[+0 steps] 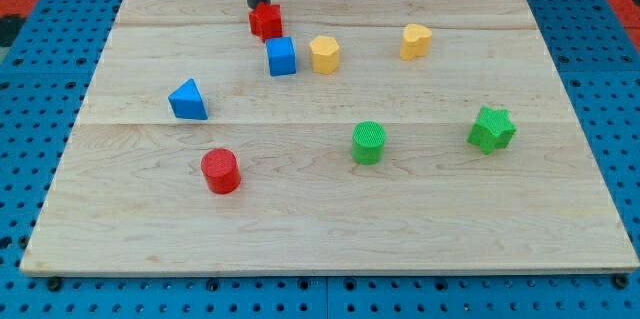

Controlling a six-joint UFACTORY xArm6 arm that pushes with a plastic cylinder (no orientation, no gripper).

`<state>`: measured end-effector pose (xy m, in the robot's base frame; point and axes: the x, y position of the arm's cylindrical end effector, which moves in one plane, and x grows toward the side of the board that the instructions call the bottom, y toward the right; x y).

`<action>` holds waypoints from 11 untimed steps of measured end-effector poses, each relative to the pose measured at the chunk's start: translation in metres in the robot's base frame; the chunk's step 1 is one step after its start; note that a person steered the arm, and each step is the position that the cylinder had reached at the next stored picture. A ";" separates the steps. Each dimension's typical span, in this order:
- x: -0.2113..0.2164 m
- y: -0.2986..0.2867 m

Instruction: Place the yellow heart at the bottom right of the yellow hexagon

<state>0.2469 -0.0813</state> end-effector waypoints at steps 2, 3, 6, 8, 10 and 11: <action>0.013 0.031; -0.007 0.082; 0.050 0.262; 0.037 0.241; 0.072 0.164; 0.079 0.154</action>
<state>0.3258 0.0725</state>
